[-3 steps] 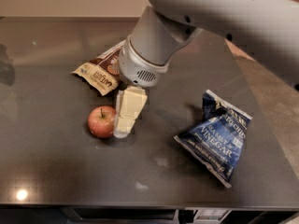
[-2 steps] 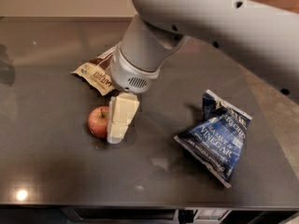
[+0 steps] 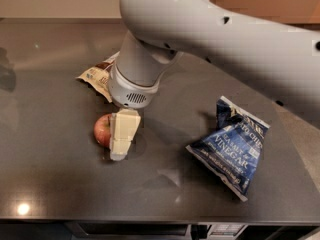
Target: Pick apple
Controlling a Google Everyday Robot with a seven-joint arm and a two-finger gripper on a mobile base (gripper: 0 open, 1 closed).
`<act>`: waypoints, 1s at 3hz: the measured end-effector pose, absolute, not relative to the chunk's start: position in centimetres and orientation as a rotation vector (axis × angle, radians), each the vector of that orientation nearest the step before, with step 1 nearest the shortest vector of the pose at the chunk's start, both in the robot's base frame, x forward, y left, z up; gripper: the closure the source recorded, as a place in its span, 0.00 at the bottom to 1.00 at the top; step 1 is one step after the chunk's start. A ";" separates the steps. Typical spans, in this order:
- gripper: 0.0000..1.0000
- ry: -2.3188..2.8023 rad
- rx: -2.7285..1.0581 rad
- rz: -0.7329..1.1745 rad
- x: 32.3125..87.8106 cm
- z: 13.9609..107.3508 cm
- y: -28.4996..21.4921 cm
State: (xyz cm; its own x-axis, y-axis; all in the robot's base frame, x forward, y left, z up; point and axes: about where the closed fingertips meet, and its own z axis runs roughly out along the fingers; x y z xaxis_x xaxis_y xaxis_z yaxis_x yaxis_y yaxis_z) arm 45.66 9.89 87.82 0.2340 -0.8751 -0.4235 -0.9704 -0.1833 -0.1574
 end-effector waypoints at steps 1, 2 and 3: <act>0.00 1.703 -2.171 0.329 45.4 86.6 10.2; 0.16 1.699 -2.210 0.331 45.0 85.8 10.5; 0.39 1.702 -2.227 0.333 45.0 85.5 10.3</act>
Offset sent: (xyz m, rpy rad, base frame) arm -0.0084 0.0078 -0.0305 -0.0847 0.0467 0.0692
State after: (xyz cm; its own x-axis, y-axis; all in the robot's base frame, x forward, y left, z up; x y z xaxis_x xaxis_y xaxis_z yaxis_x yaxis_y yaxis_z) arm 45.03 10.33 85.50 0.2639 -0.8907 -0.3702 -0.9645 -0.2407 -0.1084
